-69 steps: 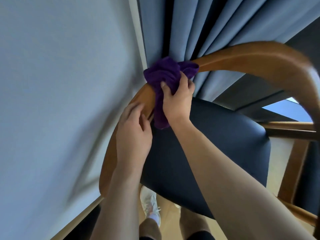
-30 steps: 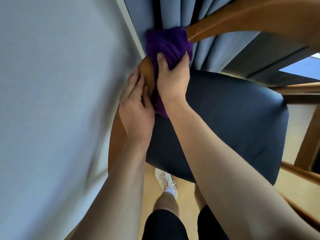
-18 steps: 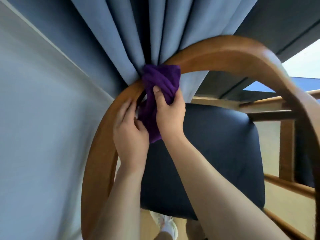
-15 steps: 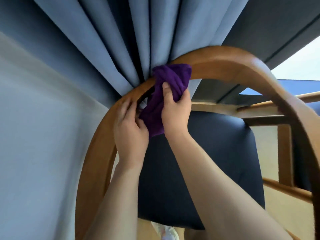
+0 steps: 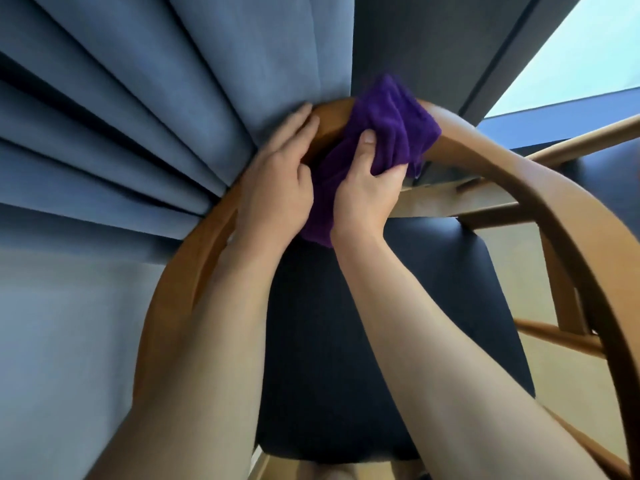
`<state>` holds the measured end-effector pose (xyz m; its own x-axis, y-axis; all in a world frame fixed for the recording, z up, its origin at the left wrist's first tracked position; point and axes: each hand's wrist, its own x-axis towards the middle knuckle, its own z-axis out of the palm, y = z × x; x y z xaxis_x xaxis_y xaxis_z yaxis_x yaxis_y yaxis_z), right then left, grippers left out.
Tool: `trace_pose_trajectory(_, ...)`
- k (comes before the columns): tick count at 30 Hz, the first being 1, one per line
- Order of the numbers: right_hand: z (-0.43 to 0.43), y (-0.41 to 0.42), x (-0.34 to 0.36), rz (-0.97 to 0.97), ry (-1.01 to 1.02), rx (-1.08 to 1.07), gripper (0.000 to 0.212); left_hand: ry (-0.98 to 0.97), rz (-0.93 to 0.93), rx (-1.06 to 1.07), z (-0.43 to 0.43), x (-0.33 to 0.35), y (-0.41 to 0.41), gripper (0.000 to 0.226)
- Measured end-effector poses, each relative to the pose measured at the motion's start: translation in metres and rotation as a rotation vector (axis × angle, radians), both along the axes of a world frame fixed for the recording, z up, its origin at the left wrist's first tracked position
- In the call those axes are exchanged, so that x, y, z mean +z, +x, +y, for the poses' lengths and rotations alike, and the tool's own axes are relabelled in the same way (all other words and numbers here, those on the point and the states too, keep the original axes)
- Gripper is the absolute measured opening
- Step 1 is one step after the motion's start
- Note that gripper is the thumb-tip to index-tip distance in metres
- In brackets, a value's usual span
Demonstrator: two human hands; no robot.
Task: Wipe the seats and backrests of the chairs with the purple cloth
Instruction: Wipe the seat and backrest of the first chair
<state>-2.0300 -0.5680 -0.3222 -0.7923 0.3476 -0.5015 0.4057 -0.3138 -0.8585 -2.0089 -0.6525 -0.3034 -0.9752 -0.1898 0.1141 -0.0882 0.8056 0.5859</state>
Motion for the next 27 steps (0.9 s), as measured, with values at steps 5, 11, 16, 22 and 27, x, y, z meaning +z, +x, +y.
trace_pose_trajectory(5, -0.025, -0.002, -0.002, -0.007, -0.057, -0.072, 0.046, 0.064, 0.003, -0.05, -0.005, 0.002, -0.013, 0.062)
trace_pose_trajectory(11, -0.027, 0.015, -0.011, -0.037, -0.108, 0.043, 0.025, 0.115, -0.057, -0.115, -0.015, 0.01, -0.017, 0.067)
trace_pose_trajectory(16, -0.007, -0.016, 0.0, -0.012, -0.018, -0.265, 0.037, 0.109, -0.038, -0.146, -0.018, 0.008, -0.018, 0.069)
trace_pose_trajectory(22, -0.028, 0.005, -0.006, 0.017, 0.113, -0.065, 0.029, -0.02, 0.015, -0.204, -0.02, 0.011, -0.021, 0.066)
trace_pose_trajectory(27, -0.015, -0.011, -0.006, 0.077, 0.224, -0.272, 0.044, -0.183, 0.082, -0.339, -0.034, 0.008, -0.02, 0.047)
